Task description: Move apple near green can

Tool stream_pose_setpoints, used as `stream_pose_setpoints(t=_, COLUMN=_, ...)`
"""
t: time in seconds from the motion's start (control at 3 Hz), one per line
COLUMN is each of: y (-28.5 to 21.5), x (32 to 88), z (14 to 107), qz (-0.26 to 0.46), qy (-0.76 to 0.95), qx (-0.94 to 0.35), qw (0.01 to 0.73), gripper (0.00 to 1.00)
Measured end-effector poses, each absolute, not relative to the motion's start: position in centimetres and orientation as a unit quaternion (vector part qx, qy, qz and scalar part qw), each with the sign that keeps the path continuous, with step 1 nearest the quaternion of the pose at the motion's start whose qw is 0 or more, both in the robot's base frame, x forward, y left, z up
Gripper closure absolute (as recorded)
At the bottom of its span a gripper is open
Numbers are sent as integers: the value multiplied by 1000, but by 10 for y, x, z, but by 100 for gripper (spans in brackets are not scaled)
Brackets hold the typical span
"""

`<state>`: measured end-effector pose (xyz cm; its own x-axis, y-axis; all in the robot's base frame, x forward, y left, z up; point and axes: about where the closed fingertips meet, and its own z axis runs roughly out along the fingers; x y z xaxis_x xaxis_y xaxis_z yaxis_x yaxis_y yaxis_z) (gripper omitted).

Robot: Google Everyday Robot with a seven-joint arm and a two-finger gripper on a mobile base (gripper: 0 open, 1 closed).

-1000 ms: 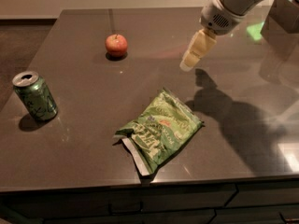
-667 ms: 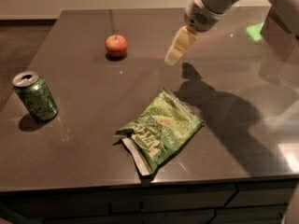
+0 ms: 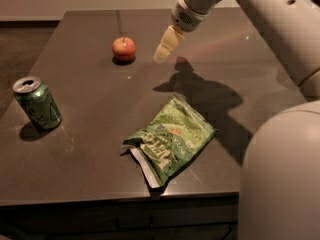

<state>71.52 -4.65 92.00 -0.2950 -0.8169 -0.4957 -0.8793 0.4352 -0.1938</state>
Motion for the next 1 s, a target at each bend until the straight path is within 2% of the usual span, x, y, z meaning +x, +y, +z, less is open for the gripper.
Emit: stream_pose_setpoints(t=1.0, y=38, x=755, z=890, qz=124, qy=806, qx=-497, qw=297, gripper=0)
